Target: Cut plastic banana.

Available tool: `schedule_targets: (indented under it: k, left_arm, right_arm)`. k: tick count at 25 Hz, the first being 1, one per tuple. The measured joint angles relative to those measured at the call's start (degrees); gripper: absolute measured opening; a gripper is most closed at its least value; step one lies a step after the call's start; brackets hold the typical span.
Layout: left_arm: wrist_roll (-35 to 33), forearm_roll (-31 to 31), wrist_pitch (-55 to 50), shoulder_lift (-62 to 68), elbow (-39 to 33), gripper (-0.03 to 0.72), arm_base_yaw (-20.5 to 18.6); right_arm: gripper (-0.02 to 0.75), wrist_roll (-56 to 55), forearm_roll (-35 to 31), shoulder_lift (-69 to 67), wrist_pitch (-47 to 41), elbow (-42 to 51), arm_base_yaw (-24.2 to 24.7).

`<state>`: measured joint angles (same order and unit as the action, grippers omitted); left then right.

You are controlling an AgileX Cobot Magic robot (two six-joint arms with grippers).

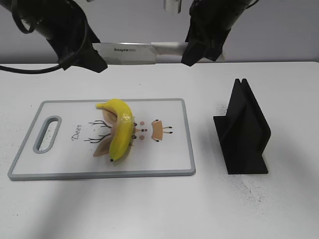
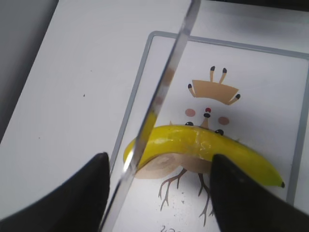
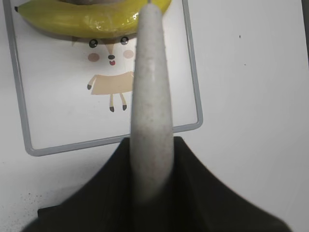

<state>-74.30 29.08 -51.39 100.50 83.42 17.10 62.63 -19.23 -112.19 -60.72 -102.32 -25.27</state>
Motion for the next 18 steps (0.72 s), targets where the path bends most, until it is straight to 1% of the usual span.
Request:
schedule_targets:
  k: [5, 11, 15, 18]
  left_arm:
    - [0.16, 0.87, 1.66, 0.00, 0.00, 0.624, -0.17]
    - [0.22, 1.02, 4.46, 0.00, -0.02, 0.620, -1.57]
    - [0.27, 1.02, 4.82, -0.70, -0.06, 0.616, -1.81]
    - [1.82, 1.02, 6.13, -2.45, -0.06, 0.611, -1.93]
  right_arm:
    - [0.165, -0.55, -0.18, 0.20, 0.00, 0.00, 0.04]
    - [0.164, 0.23, -0.12, 2.06, -0.82, 0.00, 0.04]
    - [0.164, 0.25, 0.03, 3.42, -1.17, 0.00, 0.04]
    - [0.164, 0.25, 0.09, 4.76, -2.68, 0.00, 0.04]
